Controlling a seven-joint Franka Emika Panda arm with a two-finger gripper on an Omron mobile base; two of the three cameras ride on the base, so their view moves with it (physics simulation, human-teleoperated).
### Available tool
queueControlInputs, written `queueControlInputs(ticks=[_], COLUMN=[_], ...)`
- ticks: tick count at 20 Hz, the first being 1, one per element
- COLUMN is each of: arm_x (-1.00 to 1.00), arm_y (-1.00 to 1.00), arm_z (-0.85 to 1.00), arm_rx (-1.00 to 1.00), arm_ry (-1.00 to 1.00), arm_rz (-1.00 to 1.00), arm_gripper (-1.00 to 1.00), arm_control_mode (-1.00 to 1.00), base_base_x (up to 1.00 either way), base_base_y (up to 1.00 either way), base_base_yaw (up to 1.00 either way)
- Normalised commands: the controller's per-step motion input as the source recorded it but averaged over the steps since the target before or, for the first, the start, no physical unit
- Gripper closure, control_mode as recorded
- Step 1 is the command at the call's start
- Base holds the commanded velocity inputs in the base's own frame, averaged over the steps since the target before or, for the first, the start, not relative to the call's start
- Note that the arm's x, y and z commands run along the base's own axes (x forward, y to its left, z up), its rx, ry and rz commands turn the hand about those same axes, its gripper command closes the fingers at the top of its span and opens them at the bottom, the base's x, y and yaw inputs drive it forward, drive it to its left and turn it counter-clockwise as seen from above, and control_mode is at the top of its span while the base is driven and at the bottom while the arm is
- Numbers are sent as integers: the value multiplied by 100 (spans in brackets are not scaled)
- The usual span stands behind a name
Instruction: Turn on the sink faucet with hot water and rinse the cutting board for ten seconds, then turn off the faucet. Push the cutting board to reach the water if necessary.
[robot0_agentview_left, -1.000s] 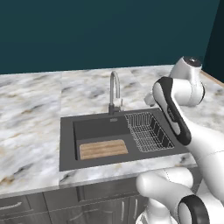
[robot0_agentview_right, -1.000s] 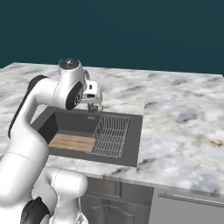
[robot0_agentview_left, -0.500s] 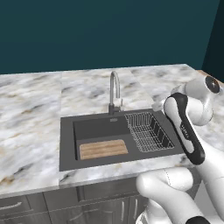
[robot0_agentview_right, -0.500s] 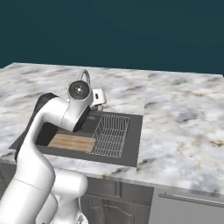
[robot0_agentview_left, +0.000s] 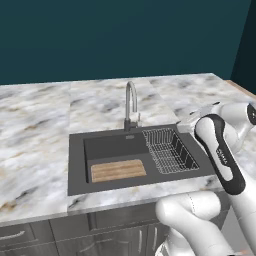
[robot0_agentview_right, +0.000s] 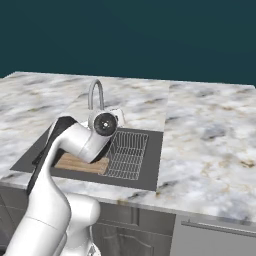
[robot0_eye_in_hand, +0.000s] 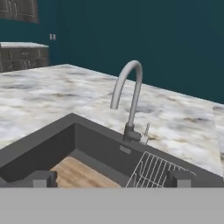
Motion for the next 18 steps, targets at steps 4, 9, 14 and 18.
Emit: queueControlInputs(ticks=[4,9,14,18], arm_x=[19,20,22,27], arm_y=[0,0,-3,-3], arm_z=[0,0,-3,-12], arm_rx=[4,2,1,0], arm_ry=[0,0,0,-2], arm_rz=[0,0,3,5], arm_gripper=[-100,-100,-100,-100], arm_control_mode=[-100,-100,-100,-100], base_base_x=[0,0,0,0], base_base_y=[0,0,0,0], base_base_yaw=[0,0,0,0])
